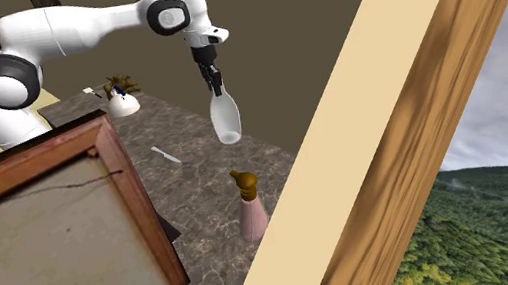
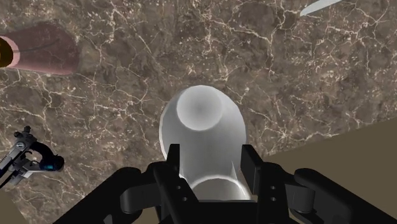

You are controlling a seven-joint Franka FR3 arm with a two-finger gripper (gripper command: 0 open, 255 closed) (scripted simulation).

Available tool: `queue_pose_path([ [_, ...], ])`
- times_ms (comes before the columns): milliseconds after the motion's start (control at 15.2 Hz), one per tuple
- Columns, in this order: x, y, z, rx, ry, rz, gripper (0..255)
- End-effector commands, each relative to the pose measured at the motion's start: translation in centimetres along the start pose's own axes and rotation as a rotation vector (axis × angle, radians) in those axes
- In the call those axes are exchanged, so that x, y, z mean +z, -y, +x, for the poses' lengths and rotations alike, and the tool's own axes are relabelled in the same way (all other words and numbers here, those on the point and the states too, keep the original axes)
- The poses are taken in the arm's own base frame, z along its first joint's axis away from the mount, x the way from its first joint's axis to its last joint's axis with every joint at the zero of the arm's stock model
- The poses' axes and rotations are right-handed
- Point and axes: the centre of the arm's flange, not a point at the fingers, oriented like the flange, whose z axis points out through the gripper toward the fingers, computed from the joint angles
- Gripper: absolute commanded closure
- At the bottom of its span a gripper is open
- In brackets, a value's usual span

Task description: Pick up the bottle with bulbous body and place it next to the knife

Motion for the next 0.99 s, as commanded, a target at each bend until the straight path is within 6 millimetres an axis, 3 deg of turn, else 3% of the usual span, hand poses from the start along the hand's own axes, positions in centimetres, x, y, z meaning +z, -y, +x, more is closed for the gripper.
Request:
queue_pose_path([
  [0,-1.1,2.6,-0.6,0.002,0.000,-0.001,255],
  [924,-9.0,19.0,-4.0,0.002,0.000,-0.001,255],
])
